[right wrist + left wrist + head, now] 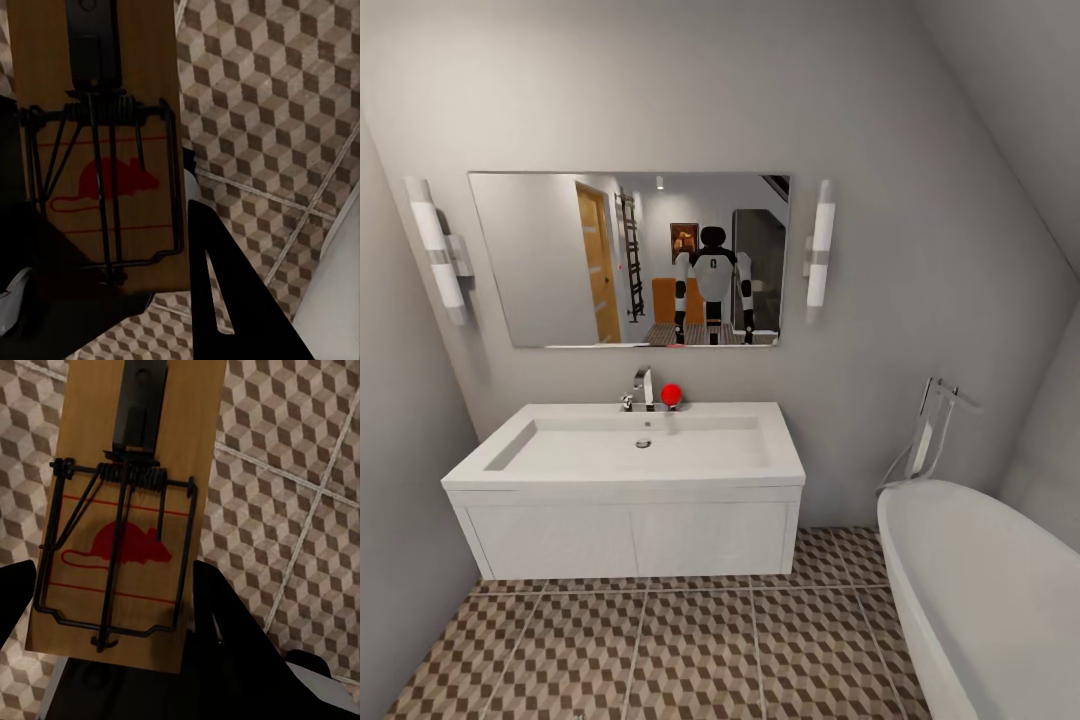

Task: Take the four mousetraps from the cabinet in the bathroom and place them on the bathroom floor. Make sure all four end up on the same floor surface, and ensure that at least two of them are either under or directly next to the same bathroom sink.

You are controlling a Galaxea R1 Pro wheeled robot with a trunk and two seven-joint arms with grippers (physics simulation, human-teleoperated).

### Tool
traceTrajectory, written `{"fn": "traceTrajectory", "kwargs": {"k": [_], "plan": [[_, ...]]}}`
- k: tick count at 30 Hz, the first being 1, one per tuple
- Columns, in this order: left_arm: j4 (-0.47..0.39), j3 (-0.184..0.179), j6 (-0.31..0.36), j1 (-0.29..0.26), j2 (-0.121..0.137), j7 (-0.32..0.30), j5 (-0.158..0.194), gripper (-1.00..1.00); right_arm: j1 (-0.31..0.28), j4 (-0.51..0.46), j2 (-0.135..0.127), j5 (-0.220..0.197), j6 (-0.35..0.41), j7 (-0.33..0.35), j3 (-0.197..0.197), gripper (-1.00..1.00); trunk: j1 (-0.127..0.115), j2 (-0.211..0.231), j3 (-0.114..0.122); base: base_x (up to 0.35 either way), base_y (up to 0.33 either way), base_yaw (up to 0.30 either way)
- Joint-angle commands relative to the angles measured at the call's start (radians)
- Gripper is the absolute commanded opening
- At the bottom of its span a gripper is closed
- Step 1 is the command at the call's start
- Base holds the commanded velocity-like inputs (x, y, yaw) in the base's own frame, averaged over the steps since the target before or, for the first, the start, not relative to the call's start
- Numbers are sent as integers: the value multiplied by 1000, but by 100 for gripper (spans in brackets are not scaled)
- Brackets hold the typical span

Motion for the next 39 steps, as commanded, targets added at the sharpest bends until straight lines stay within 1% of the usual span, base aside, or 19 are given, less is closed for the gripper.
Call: {"fn": "traceTrajectory", "kwargs": {"k": [1, 7, 11, 14, 15, 18, 19, 22, 27, 29, 32, 35, 37, 38, 39], "plan": [[2, 6, 5, -1, 3, -5, 0, -100, 0, -2, 0, -3, 4, 6, 8, -100, 4, -8, -4, 0, 0, 0], [1, 2, 4, -1, 3, 1, -6, -100, 0, -8, 0, -3, 3, 6, 4, -100, 27, -50, -22, 0, 0, 0], [-9, 2, 4, -1, -2, 5, -6, -100, 0, -11, 0, -6, -5, 7, 2, -100, 43, -78, -35, 0, 0, 0], [-30, 2, 6, -1, -7, 4, -6, -100, 0, -11, 0, -6, -34, 8, 3, -100, 54, -99, -44, 0, 0, 0], [-46, 2, 7, -1, -12, 2, -7, -100, 0, -11, 0, -6, -50, 9, 3, -100, 58, -106, -47, 0, 0, 0], [-70, 1, 18, -1, -22, 9, -12, -100, 0, -12, -1, -7, -63, 11, 1, -100, 69, -127, -57, 0, 0, 0], [-73, 1, 24, -1, -24, 15, -12, -100, 0, -12, -1, -6, -64, 11, 1, -100, 73, -134, -60, 0, 0, 0], [-83, 0, 91, -2, -28, 67, -14, -100, 0, -13, -2, -5, -67, 10, -1, -100, 85, -155, -69, 0, 0, 0], [-102, 0, 149, -3, -32, 96, -15, -100, -1, -15, -2, -7, -67, 8, -1, -100, 104, -190, -85, 0, 0, 0], [-112, 0, 166, -3, -34, 99, -17, -100, -2, -18, 3, -7, -66, 7, -1, -100, 112, -204, -91, 0, 0, 0], [-123, -2, 241, -5, -37, 100, -20, -100, -7, -42, 22, -7, -57, 5, -3, -100, 123, -225, -101, 0, 0, 0], [-124, -2, 267, -6, -38, 100, -21, -100, -13, -57, 38, -7, -29, -15, -4, -100, 135, -246, -110, 0, 0, 0], [-125, -2, 276, -7, -38, 101, -22, -100, -22, -71, 53, -8, 0, -72, -4, -100, 142, -260, -116, 0, 0, 0], [-125, -3, 281, -8, -38, 101, -22, -100, -28, -80, 67, -14, 15, -117, -5, -100, 146, -267, -119, 0, 0, 0], [-125, -3, 284, -8, -38, 101, -23, -100, -30, -83, 74, -19, 21, -137, -5, -100, 150, -274, -123, 0, 0, 0]]}}
